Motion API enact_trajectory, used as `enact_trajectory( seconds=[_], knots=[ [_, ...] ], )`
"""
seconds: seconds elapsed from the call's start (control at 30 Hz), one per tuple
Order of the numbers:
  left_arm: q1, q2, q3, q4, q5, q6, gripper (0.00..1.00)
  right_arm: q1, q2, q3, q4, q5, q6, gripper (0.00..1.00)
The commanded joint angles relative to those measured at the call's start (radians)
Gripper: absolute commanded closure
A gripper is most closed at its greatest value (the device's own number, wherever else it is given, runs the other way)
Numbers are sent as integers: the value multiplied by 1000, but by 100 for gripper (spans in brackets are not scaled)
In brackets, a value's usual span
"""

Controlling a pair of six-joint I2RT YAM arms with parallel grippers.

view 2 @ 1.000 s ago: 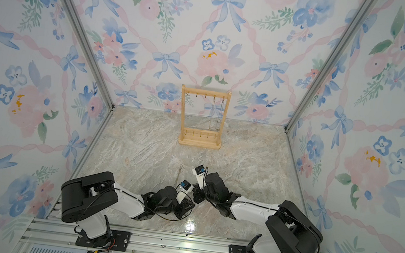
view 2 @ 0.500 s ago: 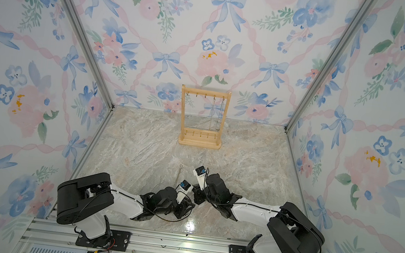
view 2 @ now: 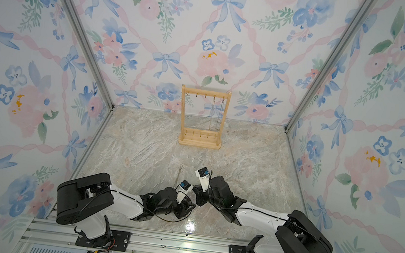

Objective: Take the necklace off the jewelry display stand
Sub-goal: Place the necklace at the center of the board.

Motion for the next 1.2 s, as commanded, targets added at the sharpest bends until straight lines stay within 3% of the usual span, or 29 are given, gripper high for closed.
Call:
enact_trajectory(
  seconds=[0.0,0.7,1.17],
  knots=[
    [-5,7,-24,-90,-22,16,49,-7,-41,-17,9,-12,-1,100],
    [-6,4,-32,-89,-28,29,29,39,-219,-75,21,-11,-49,100],
    [-24,-84,-43,-89,-19,34,28,40,-156,-46,0,1,-44,100]
  ],
)
